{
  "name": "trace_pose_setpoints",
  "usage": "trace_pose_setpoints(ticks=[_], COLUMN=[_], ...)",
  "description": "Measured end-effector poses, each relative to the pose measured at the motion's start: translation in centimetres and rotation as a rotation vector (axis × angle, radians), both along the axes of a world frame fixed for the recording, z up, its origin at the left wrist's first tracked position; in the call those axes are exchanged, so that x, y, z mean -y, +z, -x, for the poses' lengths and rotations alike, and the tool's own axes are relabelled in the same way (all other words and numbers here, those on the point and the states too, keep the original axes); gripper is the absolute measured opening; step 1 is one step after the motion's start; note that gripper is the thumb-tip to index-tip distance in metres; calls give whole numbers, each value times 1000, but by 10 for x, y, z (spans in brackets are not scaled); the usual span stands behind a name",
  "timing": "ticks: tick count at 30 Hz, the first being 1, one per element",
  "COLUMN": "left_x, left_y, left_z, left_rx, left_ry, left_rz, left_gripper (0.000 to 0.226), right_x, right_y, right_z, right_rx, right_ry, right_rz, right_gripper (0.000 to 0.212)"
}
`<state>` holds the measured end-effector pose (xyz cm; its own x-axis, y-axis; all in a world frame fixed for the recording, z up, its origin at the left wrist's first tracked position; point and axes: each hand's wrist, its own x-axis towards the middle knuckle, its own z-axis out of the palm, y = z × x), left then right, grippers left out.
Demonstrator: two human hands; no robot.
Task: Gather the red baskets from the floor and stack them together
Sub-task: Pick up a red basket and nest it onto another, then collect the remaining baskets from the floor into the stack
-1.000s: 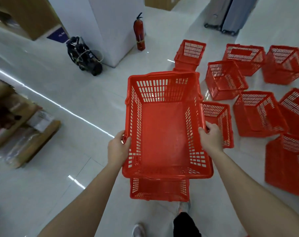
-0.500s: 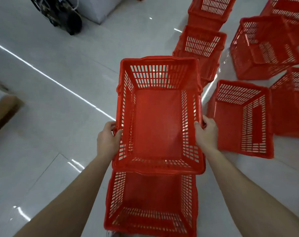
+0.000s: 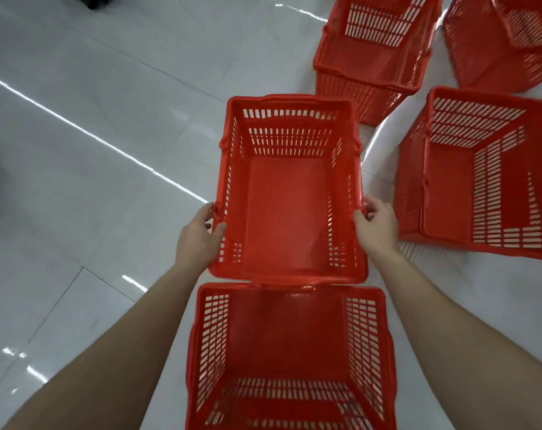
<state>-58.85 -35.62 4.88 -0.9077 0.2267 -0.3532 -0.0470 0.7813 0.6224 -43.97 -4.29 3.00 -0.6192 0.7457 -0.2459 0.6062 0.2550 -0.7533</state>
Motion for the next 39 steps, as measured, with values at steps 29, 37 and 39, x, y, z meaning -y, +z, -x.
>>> trace_pose_setpoints(ticks=[29, 37, 39], left_x=[155, 111, 96], left_y=[-2, 223, 276], left_z=[-246, -261, -256], left_rx=[200, 169, 151], left_ry=[225, 225, 260], left_rz=[177, 113, 74], left_gripper=[35, 42, 42], right_x=[108, 48, 30], right_y=[-3, 233, 290], right_z=[-320, -329, -319], right_rx=[264, 171, 134], right_ry=[-173, -176, -149], right_rz=[139, 83, 63], right_gripper=[33, 36, 36])
